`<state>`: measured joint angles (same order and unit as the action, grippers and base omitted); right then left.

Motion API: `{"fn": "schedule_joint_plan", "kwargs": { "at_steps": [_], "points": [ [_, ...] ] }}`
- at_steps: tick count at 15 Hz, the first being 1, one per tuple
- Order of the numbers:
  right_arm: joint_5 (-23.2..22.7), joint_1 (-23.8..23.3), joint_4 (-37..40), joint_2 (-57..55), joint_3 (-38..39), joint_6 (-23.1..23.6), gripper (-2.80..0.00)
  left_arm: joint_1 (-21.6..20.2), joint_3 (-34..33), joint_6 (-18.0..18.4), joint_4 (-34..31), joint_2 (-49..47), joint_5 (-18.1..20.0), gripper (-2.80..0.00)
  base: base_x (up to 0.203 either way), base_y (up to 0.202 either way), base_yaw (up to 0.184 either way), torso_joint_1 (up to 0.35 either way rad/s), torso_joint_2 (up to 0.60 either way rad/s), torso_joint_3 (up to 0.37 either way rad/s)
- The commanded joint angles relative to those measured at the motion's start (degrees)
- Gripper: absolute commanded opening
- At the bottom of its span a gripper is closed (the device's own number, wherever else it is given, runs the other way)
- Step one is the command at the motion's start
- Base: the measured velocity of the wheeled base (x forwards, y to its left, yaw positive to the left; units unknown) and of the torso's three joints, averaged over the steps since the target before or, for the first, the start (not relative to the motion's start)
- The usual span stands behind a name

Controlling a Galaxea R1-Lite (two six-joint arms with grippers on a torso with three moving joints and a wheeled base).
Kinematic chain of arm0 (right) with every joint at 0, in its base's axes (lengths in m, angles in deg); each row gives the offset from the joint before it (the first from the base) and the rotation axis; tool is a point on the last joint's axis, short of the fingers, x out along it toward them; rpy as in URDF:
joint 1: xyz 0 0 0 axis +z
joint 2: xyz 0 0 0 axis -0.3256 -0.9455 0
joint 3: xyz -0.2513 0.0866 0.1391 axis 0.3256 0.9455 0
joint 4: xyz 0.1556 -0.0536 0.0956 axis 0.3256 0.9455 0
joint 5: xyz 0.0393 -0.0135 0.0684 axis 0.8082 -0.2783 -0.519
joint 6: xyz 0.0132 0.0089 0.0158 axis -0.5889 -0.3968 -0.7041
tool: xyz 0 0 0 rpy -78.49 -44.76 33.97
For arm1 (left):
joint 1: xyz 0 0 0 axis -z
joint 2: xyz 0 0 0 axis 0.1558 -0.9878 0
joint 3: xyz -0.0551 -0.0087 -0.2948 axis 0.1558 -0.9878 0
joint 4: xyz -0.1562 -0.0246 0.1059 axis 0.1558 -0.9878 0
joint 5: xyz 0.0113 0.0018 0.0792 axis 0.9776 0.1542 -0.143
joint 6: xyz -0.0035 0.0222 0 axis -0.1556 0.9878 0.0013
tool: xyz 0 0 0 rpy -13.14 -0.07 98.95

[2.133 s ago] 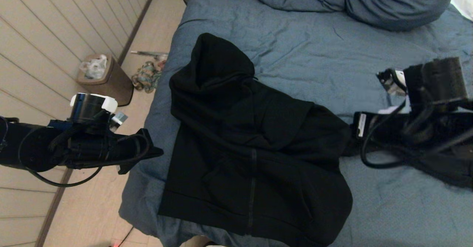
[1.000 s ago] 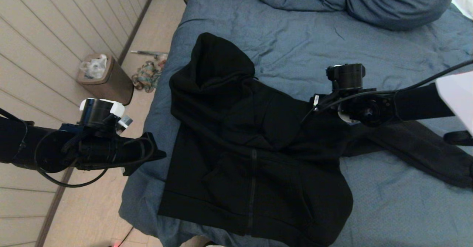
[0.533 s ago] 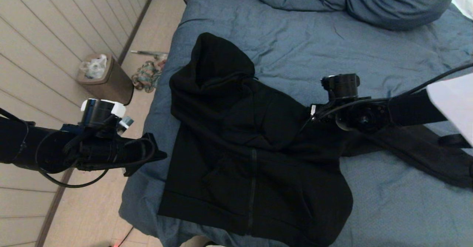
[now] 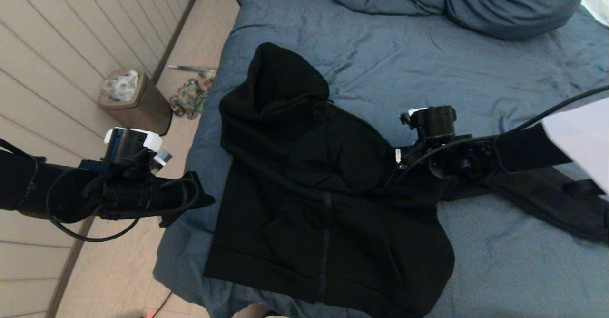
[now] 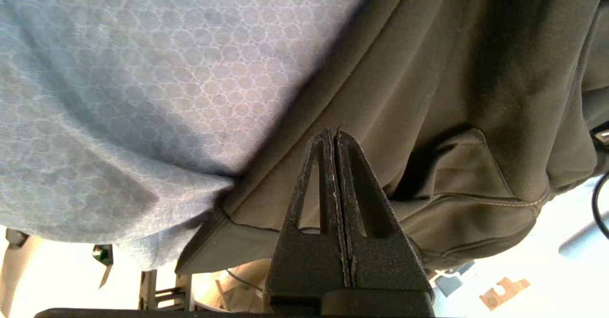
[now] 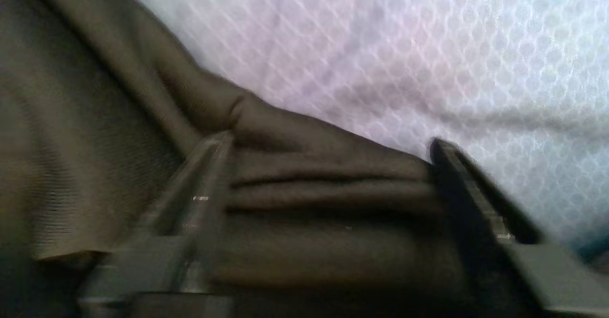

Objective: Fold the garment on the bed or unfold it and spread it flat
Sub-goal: Unfold the black sweatshirt

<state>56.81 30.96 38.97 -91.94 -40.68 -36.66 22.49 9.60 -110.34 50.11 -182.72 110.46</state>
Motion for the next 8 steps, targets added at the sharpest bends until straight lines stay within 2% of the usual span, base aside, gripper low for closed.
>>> {"fn": "schedule_joint_plan", "kwargs": {
  "at_steps": [1,5,8],
  "points": [
    [0.40,-0.62,0.11,-0.32,-0.02,0.08,-2.80,0.00,0.09,-0.22,0.07,-0.10,0.04,-2.80,0.000,0.000,0.000,0.000,0.00,0.000],
    [0.40,-1.06,-0.07,-0.82,-1.19,-0.09,-2.80,0.00,0.12,-0.40,0.07,-0.10,0.04,-2.80,0.000,0.000,0.000,0.000,0.00,0.000],
    [1.02,-0.82,-0.26,-1.81,-5.86,-2.25,-2.80,0.00,0.12,-0.48,0.07,0.08,0.04,-2.80,0.000,0.000,0.000,0.000,0.00,0.000]
  ]
}}
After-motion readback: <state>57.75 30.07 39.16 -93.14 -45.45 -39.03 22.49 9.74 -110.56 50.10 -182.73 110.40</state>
